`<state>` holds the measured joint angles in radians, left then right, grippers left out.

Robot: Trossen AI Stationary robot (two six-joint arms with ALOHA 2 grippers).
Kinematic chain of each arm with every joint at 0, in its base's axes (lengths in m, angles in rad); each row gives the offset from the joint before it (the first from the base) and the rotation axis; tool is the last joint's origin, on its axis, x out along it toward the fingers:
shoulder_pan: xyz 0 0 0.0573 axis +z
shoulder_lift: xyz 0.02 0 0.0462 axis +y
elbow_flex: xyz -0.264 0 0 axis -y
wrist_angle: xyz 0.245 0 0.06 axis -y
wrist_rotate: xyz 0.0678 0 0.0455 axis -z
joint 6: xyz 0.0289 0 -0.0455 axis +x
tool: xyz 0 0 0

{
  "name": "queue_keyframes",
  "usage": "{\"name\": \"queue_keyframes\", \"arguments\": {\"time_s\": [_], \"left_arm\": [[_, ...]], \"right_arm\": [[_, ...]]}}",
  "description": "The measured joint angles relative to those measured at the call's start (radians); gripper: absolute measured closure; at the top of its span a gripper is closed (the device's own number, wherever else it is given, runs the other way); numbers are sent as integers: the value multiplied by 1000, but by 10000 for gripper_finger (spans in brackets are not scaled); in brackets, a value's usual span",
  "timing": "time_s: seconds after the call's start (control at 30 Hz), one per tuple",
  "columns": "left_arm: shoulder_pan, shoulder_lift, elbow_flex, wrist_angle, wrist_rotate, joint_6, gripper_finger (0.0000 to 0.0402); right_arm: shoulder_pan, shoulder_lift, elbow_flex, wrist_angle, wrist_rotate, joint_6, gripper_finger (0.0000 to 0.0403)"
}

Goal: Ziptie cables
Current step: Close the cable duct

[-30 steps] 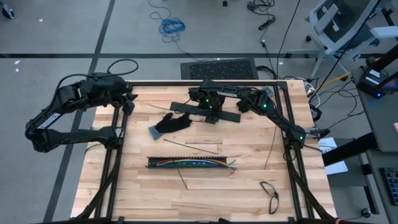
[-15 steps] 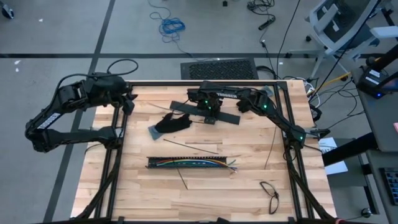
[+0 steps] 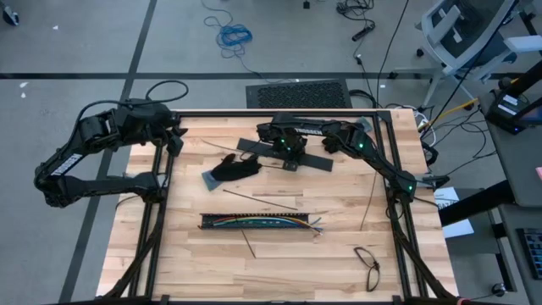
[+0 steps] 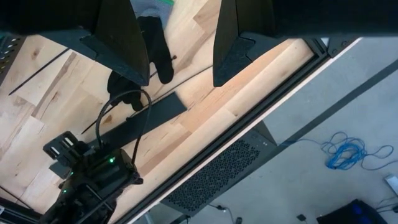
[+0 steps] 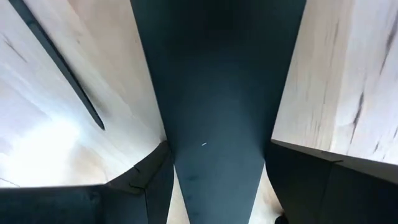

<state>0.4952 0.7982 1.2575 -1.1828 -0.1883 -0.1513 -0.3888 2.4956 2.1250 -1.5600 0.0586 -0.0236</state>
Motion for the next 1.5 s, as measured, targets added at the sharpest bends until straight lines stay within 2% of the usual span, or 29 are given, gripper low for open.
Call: {"name": "queue_keyframes", "arguments": {"time_s": [0.17,0.47,0.57,0.8,0.97,1.2,1.3,1.5], "left_arm": [[0,0,0,-1,0,1,228],[0,0,0,-3,0,7,228],[0,0,0,-3,0,10,228],[0,0,0,-4,0,7,228],[0,-1,0,-3,0,9,228],[0,-1,0,-3,0,7,228],[0,-1,0,-3,0,8,228],[0,0,0,-2,0,35,228]], "right_arm": [[8,-59,-142,7,-5,16,196],[24,-309,-631,160,-43,101,196],[24,-390,-714,216,-126,106,187],[32,-562,-732,216,-123,110,75],[13,-622,-731,273,-108,113,26],[-17,-621,-730,585,-232,283,9],[-17,-613,-729,668,-231,349,8],[-18,-535,-728,731,-223,383,8]]}}
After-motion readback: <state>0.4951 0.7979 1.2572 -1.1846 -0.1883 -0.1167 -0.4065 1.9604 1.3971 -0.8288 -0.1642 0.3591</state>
